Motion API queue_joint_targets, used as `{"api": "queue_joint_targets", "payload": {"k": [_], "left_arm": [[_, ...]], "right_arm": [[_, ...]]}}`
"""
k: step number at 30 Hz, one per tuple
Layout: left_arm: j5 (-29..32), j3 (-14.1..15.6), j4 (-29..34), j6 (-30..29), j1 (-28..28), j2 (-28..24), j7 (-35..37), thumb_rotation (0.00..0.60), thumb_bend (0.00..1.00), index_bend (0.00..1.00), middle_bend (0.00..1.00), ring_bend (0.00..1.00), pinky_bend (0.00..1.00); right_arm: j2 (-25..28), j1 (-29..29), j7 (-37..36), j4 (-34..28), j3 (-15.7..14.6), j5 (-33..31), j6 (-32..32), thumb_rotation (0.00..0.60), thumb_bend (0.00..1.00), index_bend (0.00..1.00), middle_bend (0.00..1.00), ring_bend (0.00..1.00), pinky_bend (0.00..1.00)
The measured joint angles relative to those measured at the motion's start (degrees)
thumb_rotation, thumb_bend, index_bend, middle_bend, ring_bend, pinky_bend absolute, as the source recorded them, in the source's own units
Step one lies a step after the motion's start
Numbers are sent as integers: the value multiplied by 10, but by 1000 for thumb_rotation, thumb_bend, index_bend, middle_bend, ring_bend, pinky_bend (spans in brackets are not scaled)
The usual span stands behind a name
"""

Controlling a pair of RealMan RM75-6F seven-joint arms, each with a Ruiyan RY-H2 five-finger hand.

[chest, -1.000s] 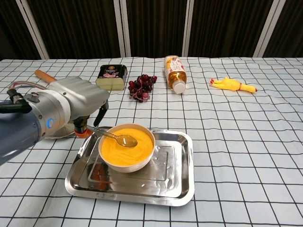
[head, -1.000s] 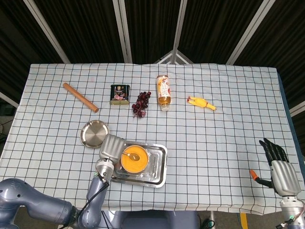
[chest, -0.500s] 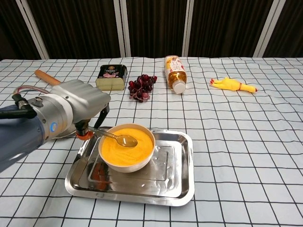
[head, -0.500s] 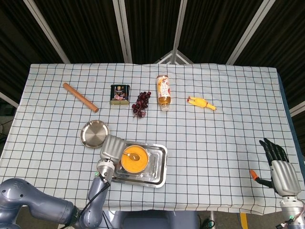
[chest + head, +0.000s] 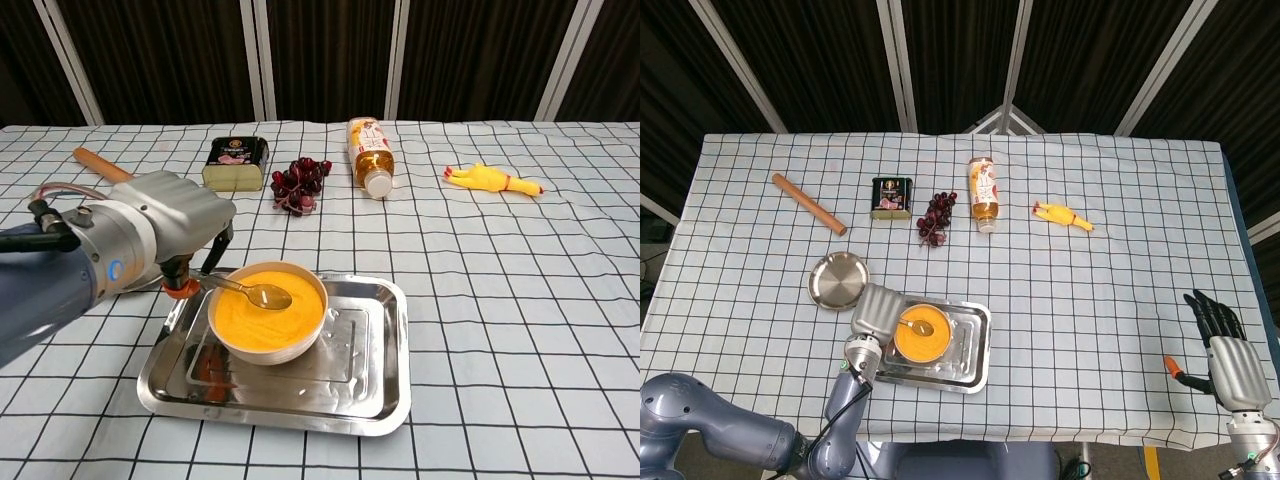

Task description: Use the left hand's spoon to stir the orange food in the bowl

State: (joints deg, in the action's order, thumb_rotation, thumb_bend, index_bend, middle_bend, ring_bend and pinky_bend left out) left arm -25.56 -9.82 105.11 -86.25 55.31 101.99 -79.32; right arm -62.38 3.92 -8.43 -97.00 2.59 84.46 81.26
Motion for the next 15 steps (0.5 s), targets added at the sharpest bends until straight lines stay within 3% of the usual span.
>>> {"api": "queue_joint_targets", "payload": {"k": [15], "left_arm": [[8,-2,8,-5,3,-4,2,600,520,506,1000,1000,1000]], "right_arm": [[1,0,1,-4,0,-5,-4,600,338,0,0,0,0]]}}
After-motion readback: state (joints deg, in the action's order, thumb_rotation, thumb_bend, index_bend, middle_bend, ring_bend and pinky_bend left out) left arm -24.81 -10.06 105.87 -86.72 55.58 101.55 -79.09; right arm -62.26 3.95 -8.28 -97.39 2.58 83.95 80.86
